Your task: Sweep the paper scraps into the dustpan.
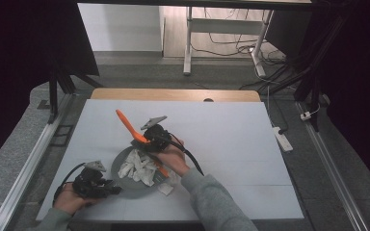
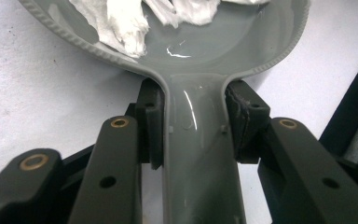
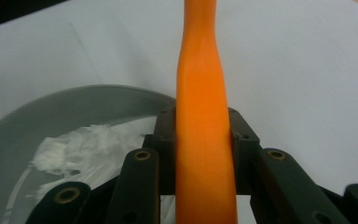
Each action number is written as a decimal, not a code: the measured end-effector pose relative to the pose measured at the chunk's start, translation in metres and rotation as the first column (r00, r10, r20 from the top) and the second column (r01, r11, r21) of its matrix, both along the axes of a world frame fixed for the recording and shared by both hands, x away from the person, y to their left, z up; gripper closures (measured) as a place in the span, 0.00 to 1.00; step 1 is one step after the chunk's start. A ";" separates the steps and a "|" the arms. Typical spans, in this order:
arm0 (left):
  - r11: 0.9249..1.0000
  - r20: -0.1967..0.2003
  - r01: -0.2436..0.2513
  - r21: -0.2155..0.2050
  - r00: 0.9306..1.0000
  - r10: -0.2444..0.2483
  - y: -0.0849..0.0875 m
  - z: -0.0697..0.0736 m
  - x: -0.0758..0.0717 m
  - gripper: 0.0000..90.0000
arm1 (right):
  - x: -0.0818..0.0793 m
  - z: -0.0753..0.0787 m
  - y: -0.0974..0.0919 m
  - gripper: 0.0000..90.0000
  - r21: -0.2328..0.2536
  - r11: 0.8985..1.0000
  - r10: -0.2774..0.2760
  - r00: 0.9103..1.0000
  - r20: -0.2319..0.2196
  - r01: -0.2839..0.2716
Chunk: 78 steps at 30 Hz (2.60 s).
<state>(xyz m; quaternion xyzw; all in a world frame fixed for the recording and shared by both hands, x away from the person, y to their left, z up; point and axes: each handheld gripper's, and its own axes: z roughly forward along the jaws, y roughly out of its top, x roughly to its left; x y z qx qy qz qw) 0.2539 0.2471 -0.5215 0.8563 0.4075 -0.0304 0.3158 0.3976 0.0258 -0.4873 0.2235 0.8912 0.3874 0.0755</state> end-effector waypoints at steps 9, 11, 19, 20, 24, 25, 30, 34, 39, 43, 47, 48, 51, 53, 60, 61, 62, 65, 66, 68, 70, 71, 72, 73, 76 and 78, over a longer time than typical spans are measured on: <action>1.000 0.003 0.003 -0.002 1.000 -0.003 0.000 0.000 -0.002 0.68 | -0.022 0.028 -0.012 0.78 0.085 0.996 0.018 0.997 0.077 -0.024; 1.000 0.001 0.003 -0.003 1.000 -0.003 0.000 0.000 -0.002 0.68 | -0.019 0.036 -0.021 0.78 0.106 0.994 -0.009 0.995 0.103 -0.002; 1.000 0.000 0.009 -0.001 1.000 -0.009 0.001 -0.001 -0.003 0.68 | -0.015 0.046 -0.058 0.78 0.145 0.985 -0.110 0.987 0.115 0.093; 1.000 0.000 0.010 -0.001 1.000 -0.010 0.002 -0.001 -0.003 0.68 | -0.016 0.045 -0.063 0.78 0.142 0.985 -0.117 0.987 0.113 0.101; 1.000 0.001 0.007 -0.012 1.000 -0.007 0.005 0.000 -0.004 0.68 | -0.020 0.039 -0.080 0.78 0.135 0.982 -0.145 0.984 0.103 0.131; 1.000 0.001 0.007 -0.012 1.000 -0.007 0.007 0.000 -0.005 0.68 | -0.022 0.038 -0.084 0.78 0.131 0.982 -0.149 0.984 0.102 0.135; 1.000 0.003 0.007 -0.011 1.000 -0.007 0.014 0.000 -0.008 0.68 | -0.028 0.033 -0.103 0.78 0.137 0.977 -0.179 0.980 0.089 0.166; 1.000 0.006 0.011 -0.008 1.000 -0.011 0.021 0.001 -0.010 0.68 | -0.033 0.028 -0.115 0.78 0.136 0.973 -0.199 0.977 0.081 0.187; 1.000 0.033 0.023 -0.019 0.999 -0.022 0.029 0.003 -0.017 0.68 | -0.037 0.016 -0.126 0.78 0.125 0.968 -0.224 0.973 0.053 0.216; 0.999 0.042 0.032 -0.035 0.999 -0.030 0.037 0.003 -0.024 0.68 | -0.038 0.009 -0.129 0.78 0.126 0.967 -0.227 0.973 0.038 0.221; 0.997 0.046 0.064 -0.038 0.997 -0.062 0.048 0.002 -0.034 0.68 | -0.041 0.007 -0.127 0.78 0.122 0.970 -0.218 0.975 0.037 0.212; 0.997 0.046 0.072 -0.040 0.996 -0.070 0.051 0.002 -0.037 0.68 | -0.042 0.007 -0.127 0.78 0.119 0.970 -0.216 0.976 0.038 0.210; 0.994 0.045 0.106 -0.033 0.994 -0.104 0.056 0.001 -0.045 0.68 | -0.042 0.006 -0.125 0.78 0.115 0.971 -0.213 0.976 0.036 0.208; 0.990 0.042 0.139 -0.021 0.990 -0.138 0.054 0.003 -0.049 0.68 | -0.042 0.004 -0.122 0.78 0.109 0.971 -0.215 0.976 0.030 0.211; 0.980 0.016 0.196 0.015 0.980 -0.196 0.035 0.003 -0.048 0.68 | -0.045 -0.002 -0.111 0.78 0.099 0.975 -0.204 0.979 0.015 0.201; 0.981 0.017 0.194 0.014 0.981 -0.194 0.033 0.003 -0.047 0.68 | -0.045 -0.002 -0.110 0.78 0.099 0.975 -0.200 0.980 0.015 0.198; 0.981 0.017 0.191 0.015 0.981 -0.192 0.031 0.004 -0.047 0.68 | -0.046 -0.002 -0.108 0.78 0.100 0.976 -0.196 0.980 0.010 0.194; 0.983 0.013 0.183 0.020 0.983 -0.183 0.023 0.004 -0.045 0.68 | -0.050 -0.004 -0.102 0.78 0.103 0.976 -0.194 0.981 -0.005 0.193; 0.983 0.010 0.182 0.021 0.983 -0.182 0.021 0.004 -0.044 0.68 | -0.053 -0.004 -0.099 0.78 0.096 0.975 -0.201 0.979 -0.011 0.202; 0.984 0.006 0.176 0.021 0.984 -0.176 0.018 0.005 -0.043 0.68 | -0.058 -0.005 -0.093 0.78 0.092 0.974 -0.205 0.979 -0.019 0.206; 0.985 0.003 0.169 0.021 0.986 -0.169 0.014 0.004 -0.043 0.68 | -0.064 -0.005 -0.086 0.78 0.086 0.977 -0.196 0.980 -0.017 0.197; 0.986 0.002 0.166 0.018 0.986 -0.166 0.013 0.004 -0.042 0.68 | -0.067 -0.006 -0.082 0.78 0.083 0.979 -0.187 0.982 -0.013 0.188; 0.986 0.001 0.164 0.018 0.986 -0.164 0.011 0.004 -0.042 0.68 | -0.071 -0.006 -0.078 0.78 0.083 0.980 -0.178 0.984 -0.014 0.178; 0.986 -0.002 0.166 0.022 0.986 -0.166 0.009 0.003 -0.041 0.68 | -0.073 -0.006 -0.075 0.78 0.085 0.981 -0.173 0.985 -0.017 0.174; 0.987 -0.004 0.159 0.020 0.987 -0.159 0.006 0.002 -0.040 0.68 | -0.080 -0.007 -0.066 0.78 0.097 0.983 -0.152 0.988 -0.025 0.154; 0.987 -0.007 0.158 0.026 0.987 -0.158 0.003 0.001 -0.039 0.68 | -0.083 -0.006 -0.062 0.78 0.128 0.981 -0.136 0.989 -0.058 0.143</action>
